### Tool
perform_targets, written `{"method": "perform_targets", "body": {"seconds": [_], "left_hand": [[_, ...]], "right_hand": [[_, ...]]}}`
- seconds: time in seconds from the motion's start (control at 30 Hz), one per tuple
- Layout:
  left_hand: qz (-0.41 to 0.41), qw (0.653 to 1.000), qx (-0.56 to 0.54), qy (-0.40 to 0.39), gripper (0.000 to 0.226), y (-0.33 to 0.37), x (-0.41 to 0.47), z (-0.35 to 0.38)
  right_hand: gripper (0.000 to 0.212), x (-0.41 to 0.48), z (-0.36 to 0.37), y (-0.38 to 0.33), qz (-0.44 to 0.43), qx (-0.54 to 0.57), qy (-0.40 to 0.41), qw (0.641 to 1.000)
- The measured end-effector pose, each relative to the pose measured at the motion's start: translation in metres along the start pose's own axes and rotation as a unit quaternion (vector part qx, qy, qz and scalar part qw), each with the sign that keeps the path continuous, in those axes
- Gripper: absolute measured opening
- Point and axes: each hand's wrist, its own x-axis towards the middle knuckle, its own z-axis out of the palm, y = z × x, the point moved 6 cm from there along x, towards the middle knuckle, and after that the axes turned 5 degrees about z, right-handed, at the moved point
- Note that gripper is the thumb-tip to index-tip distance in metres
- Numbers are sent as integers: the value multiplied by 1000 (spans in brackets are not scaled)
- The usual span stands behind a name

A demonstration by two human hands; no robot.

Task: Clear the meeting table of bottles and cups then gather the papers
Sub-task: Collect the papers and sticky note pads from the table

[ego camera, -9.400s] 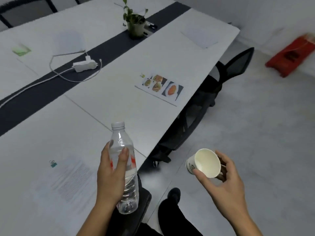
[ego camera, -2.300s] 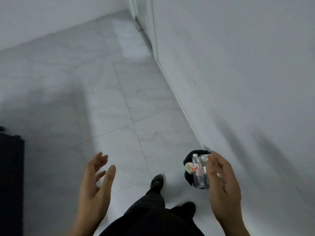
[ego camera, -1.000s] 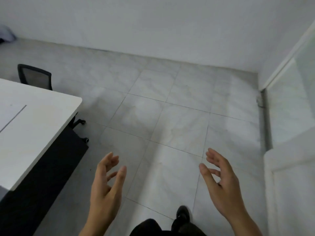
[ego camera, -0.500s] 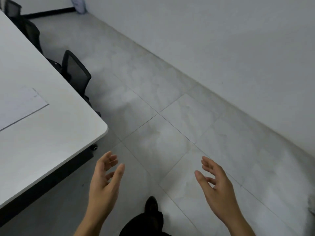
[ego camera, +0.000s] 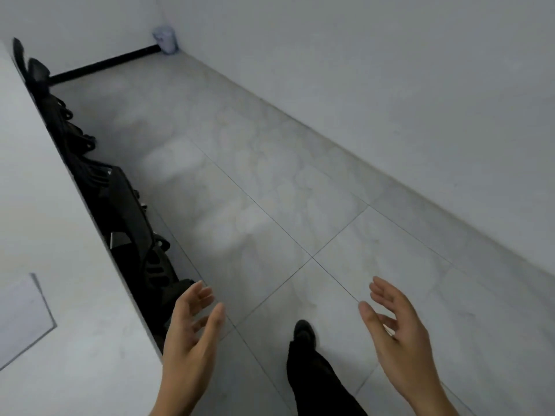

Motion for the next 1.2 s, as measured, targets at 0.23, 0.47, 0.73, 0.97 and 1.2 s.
{"method": "perform_targets", "body": {"seconds": [0.23, 0.47, 0.73, 0.97, 1.2], "left_hand": [[11, 995, 13, 98, 43, 33, 197, -7], [-39, 973, -14, 229, 44, -13, 338, -45], [-54, 953, -13, 298, 42, -62, 576, -120], [-57, 960, 14, 273, 47, -66, 787, -185], [-64, 952, 52, 296, 53, -115, 1001, -233]], "right_hand": [[44, 224, 126, -116, -49, -29, -134, 989], [45, 376, 292, -192, -93, -69, -260, 959], [49, 545, 495, -277, -107, -95, -289, 947], [57, 673, 630, -358, -103, -68, -272, 954], [50, 817, 826, -399, -98, -62, -316, 942]]}}
